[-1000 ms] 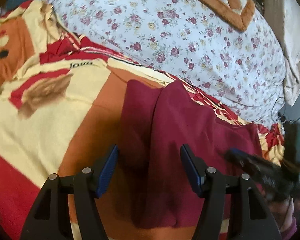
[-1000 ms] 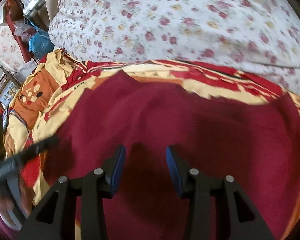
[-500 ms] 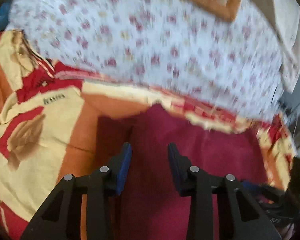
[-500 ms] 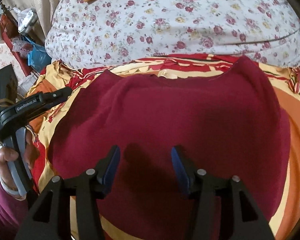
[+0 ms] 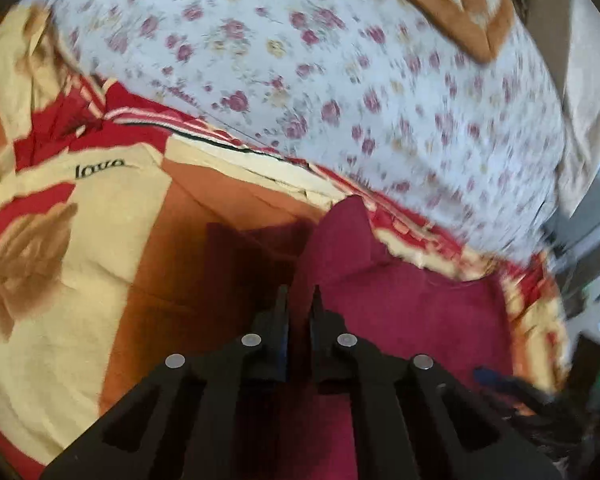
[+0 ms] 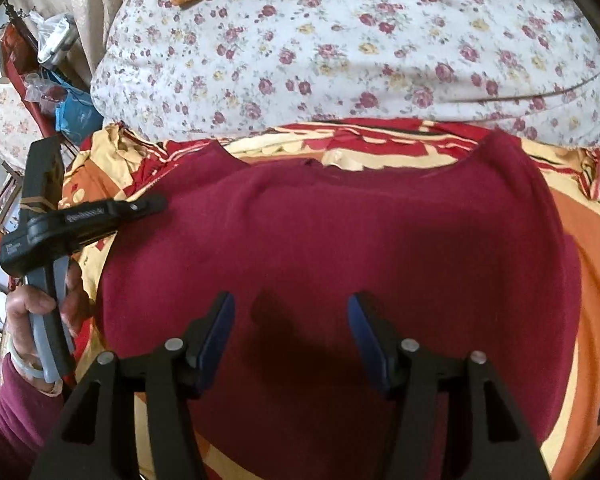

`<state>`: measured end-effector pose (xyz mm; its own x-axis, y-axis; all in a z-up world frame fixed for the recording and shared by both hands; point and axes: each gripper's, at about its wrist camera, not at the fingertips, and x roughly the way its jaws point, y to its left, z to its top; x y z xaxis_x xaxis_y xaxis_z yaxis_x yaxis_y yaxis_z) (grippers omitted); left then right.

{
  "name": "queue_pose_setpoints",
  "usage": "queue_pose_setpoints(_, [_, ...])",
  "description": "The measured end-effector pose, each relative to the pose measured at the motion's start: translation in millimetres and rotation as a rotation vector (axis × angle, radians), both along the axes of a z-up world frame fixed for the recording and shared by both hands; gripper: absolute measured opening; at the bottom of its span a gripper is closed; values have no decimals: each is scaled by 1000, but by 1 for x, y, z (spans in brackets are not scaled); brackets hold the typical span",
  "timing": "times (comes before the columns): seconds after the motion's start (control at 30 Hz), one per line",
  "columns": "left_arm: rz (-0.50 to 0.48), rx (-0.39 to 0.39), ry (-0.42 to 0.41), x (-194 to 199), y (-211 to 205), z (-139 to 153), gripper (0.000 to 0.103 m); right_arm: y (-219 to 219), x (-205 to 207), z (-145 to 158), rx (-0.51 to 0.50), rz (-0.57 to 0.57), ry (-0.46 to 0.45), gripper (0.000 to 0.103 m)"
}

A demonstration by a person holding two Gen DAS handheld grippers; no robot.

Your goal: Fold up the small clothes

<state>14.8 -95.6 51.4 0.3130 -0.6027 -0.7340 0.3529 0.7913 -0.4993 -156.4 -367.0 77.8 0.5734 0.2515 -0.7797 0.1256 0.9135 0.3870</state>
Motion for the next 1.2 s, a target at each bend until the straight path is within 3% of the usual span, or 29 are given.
queue_pose_setpoints(0.13, [15, 66, 28, 2, -3, -19, 0, 5, 12, -10, -3, 5, 20, 62])
queue_pose_setpoints(0.33, [41, 60, 18, -4, -2, -18, 0, 4, 7, -2, -29, -4, -5, 62])
queue_pose_setpoints(0.53, [65, 74, -14, -5, -3, -11, 14, -27, 2, 4, -60, -132, -28, 62])
queue_pose_setpoints(0.77, [91, 117, -20, 0, 1, -20, 20, -40, 17, -26, -115, -180, 25, 62])
queue_pose_setpoints(1.07, [97, 137, -71, -6, -4, -8, 20, -22, 5, -9, -178, -130, 1, 62])
queue_pose_setpoints(1.2, [118, 147, -64, 6, -9, -9, 21, -17, 3, -18, -188, -116, 17, 63])
